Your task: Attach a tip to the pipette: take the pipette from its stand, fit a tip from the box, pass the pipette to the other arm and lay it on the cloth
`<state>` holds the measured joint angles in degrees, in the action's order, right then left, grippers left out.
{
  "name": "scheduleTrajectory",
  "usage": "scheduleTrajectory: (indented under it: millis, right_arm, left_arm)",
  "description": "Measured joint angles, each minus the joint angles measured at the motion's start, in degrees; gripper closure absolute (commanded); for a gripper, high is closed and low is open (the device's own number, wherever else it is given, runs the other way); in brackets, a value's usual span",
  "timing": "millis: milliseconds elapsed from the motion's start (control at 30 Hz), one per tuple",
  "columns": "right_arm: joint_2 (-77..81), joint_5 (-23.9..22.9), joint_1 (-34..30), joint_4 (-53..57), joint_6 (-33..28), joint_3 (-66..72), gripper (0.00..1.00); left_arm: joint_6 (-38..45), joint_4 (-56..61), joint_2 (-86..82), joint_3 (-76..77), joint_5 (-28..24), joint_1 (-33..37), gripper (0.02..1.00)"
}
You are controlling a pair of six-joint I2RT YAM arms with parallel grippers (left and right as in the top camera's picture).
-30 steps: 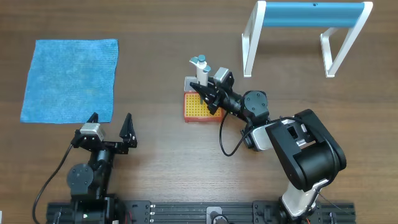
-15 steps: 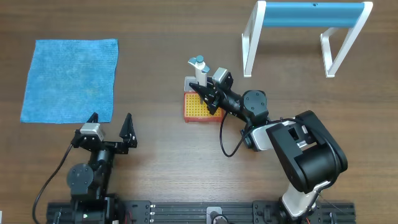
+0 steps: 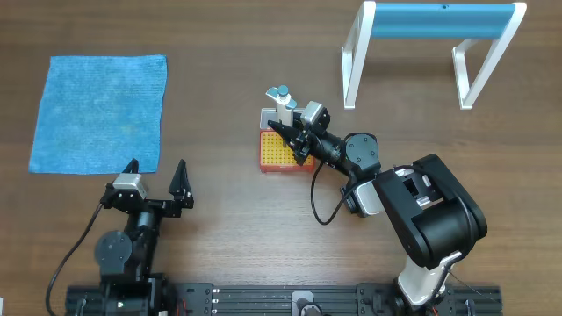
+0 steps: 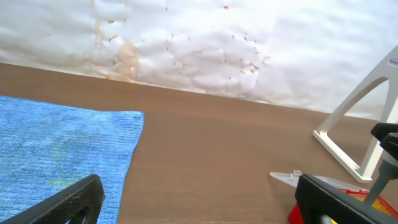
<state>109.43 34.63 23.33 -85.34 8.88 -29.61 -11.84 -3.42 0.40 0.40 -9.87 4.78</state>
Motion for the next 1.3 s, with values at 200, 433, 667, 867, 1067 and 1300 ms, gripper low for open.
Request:
scheduleTrajectory:
  millis: [200,433,667,867,1067,1300]
  right_arm:
    - [-1.18,0.00,0.00,1.09,-0.20,0.35,0.928]
    - [-4.52,-0.02,0.00,1.99,-0.66,1.11,0.928]
    - [-8.15,0.00,0.00,1.99,-0.63,1.11,0.930]
    - [-11.80,0.02,0.00,2.19,-0.66,1.11,0.930]
    - [-21.44,0.33,-0.02,2.10,-0.70,1.11,0.930]
    - [-28.37,5.90,-0.02,2.84,-0.63,1.11,0.930]
  left_arm:
    - [0.00,0.00,0.00,0.00,0.00,0.00,0.023]
    - [0.00,0.00,0.00,0.00,0.00,0.00,0.023]
    - [0.00,0.00,0.00,0.00,0.00,0.00,0.023]
    - [0.00,0.00,0.00,0.00,0.00,0.00,0.020]
    - [0.00,0.00,0.00,0.00,0.00,0.00,0.023]
    - [0.02,0.00,0.00,0.00,0.00,0.00,0.023]
